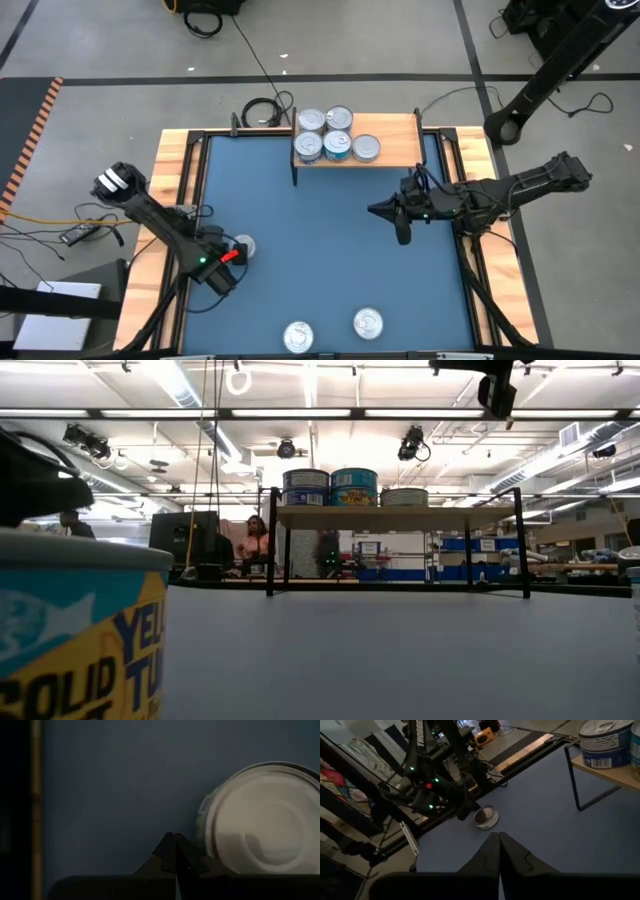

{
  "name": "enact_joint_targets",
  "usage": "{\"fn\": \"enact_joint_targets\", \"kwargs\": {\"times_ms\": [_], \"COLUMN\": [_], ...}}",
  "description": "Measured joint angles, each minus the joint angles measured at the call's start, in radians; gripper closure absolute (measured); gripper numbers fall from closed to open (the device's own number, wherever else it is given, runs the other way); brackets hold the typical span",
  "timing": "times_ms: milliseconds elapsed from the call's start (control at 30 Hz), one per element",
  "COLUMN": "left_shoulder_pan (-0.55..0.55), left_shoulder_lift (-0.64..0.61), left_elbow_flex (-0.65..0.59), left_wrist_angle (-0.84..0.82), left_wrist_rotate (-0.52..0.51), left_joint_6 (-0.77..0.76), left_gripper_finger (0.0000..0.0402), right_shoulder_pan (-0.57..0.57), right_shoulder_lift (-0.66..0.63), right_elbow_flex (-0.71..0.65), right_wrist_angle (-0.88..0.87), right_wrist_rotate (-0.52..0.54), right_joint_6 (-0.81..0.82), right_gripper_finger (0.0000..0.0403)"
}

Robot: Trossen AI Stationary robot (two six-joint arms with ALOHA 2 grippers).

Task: Stack canned seafood by type on shelf
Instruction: Stack the green tuna can on top of the green tuna can on the shelf

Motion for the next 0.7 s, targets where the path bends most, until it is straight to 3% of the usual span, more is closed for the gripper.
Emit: {"fn": "enact_joint_targets", "kwargs": {"times_ms": [433, 700], "left_shoulder_pan": [0.123, 0.261], "left_shoulder_lift": [0.105, 0.109], "left_elbow_flex": [0.039, 0.064], "left_wrist_angle": [0.198, 0.392], "left_wrist_rotate": [-0.149, -0.207], "left_joint_6": [0.121, 0.383], "left_gripper_finger": [0.0401, 0.0401], "right_shoulder_pan": [0.027, 0.027], "right_shoulder_lift": [0.0, 0.0], "right_elbow_flex": [0.0, 0.0], "right_wrist_angle": [0.006, 0.006], "right_wrist_rotate": [-0.002, -0.003], "right_joint_6": [-0.007, -0.01], "right_gripper_finger": [0.0396, 0.0395]}}
